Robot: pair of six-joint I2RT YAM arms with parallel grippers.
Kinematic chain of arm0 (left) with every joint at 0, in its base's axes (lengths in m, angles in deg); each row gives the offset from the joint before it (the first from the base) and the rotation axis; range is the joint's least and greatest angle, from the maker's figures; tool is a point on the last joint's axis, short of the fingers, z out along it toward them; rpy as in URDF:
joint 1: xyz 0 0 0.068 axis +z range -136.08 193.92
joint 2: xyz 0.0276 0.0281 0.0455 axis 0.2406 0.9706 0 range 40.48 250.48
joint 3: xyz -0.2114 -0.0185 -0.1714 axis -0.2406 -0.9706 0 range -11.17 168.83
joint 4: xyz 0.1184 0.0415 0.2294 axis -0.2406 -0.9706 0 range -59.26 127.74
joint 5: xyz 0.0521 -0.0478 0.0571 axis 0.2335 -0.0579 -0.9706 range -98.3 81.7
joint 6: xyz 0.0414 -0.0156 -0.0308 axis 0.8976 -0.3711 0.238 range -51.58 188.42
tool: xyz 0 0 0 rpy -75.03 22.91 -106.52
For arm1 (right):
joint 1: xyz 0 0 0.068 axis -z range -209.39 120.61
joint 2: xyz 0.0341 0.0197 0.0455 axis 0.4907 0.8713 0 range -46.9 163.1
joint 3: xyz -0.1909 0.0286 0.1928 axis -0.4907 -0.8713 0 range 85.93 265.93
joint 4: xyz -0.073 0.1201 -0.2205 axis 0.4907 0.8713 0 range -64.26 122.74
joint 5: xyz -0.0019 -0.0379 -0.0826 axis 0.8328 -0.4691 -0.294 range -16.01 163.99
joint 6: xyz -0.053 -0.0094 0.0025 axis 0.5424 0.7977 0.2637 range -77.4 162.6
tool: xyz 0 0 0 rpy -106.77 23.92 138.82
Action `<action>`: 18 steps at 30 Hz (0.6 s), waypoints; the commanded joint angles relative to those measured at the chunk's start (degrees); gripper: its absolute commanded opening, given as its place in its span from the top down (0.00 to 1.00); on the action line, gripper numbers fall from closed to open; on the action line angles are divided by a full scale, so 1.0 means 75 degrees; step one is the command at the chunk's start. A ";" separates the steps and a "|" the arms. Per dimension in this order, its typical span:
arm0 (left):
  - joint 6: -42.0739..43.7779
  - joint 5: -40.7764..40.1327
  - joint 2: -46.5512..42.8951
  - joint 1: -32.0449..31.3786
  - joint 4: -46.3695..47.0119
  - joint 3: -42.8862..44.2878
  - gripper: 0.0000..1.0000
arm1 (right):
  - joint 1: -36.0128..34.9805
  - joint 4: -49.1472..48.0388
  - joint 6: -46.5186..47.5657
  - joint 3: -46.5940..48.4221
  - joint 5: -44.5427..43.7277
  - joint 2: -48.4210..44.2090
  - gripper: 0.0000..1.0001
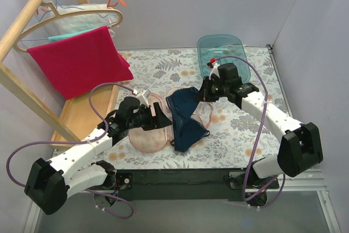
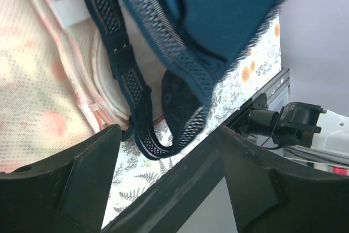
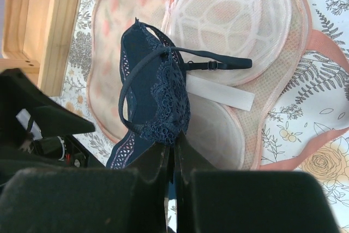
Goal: Place the bra in the laundry bag and zip it closed
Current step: Adjust the bra in the laundry bag.
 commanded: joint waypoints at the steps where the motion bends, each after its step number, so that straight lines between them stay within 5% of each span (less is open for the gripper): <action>1: -0.0746 0.0272 0.0188 0.0012 0.1736 -0.0482 0.30 | 0.0064 -0.0420 -0.0003 -0.0084 0.0132 -0.0363 0.99; 18: -0.1274 0.0483 0.2168 0.0000 0.4843 -0.0588 0.28 | 0.0111 -0.0466 -0.0073 -0.0295 0.0343 -0.0586 0.99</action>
